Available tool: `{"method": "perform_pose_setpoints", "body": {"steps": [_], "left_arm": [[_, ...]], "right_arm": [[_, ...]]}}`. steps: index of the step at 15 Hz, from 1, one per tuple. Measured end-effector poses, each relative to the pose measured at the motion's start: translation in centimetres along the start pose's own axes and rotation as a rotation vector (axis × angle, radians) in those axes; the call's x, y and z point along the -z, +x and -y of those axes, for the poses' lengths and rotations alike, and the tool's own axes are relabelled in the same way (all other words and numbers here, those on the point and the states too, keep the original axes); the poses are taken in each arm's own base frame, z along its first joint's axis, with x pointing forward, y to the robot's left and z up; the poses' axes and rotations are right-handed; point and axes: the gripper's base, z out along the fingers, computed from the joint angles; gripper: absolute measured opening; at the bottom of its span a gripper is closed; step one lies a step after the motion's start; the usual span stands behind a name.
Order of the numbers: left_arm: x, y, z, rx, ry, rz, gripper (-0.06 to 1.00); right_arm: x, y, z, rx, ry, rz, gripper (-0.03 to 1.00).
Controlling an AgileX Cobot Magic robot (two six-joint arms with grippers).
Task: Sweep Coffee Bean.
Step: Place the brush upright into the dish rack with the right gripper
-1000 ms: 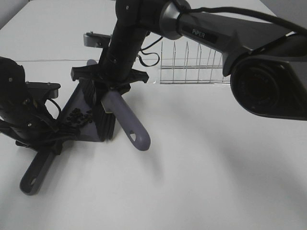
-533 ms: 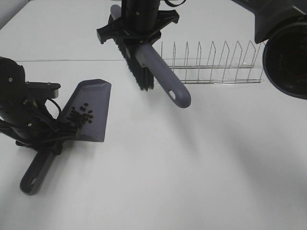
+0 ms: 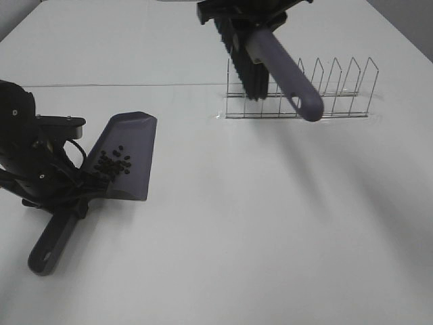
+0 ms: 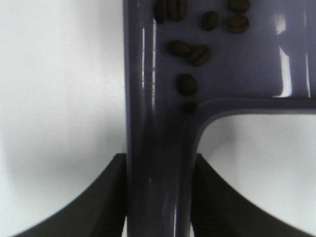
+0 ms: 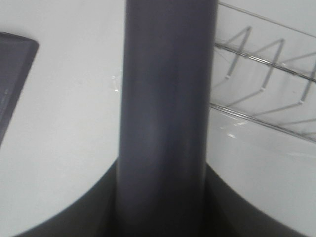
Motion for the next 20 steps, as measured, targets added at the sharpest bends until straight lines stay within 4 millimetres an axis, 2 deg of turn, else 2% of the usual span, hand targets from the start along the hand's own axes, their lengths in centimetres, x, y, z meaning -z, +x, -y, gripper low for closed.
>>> {"method": "perform_pose_setpoints", "body": {"steps": [1,2,3,4,6,8,10,12,15,18,20], "left_arm": [[0.0,0.0,0.0,0.0,-0.001,-0.002,0.36],[0.0,0.0,0.0,0.0,-0.001,-0.002,0.36],[0.0,0.0,0.0,0.0,-0.001,-0.002,0.36],[0.0,0.0,0.0,0.0,-0.001,-0.002,0.36],[0.4,0.0,0.0,0.004,0.003,0.003,0.36],[1.2,-0.2,0.1,0.006,0.007,0.018,0.36],[3.4,-1.2,0.4,0.019,0.031,0.082,0.36],[4.7,-1.7,0.6,0.036,0.051,0.118,0.36],[4.8,-1.5,0.6,0.047,0.053,0.096,0.36],[4.8,-1.5,0.6,0.056,0.057,0.087,0.36],[4.8,-1.4,0.6,0.058,0.057,0.084,0.36]], "right_arm": [[0.8,0.6,1.7,-0.026,0.016,-0.02,0.34],[1.4,1.0,2.4,-0.036,0.022,-0.028,0.34],[3.4,2.9,5.3,-0.085,0.047,-0.069,0.34],[4.3,4.1,6.6,-0.107,0.061,-0.091,0.34],[5.3,6.9,9.1,-0.157,0.09,-0.153,0.34],[5.4,9.3,11.0,-0.199,0.112,-0.213,0.34],[4.7,12.3,12.7,-0.25,0.135,-0.303,0.34],[3.2,13.8,13.0,-0.271,0.135,-0.323,0.34],[1.6,13.3,12.7,-0.304,0.084,-0.254,0.34],[-2.3,12.7,12.9,-0.315,0.095,-0.3,0.34],[-4.0,11.7,13.2,-0.304,0.109,-0.308,0.34]]}}
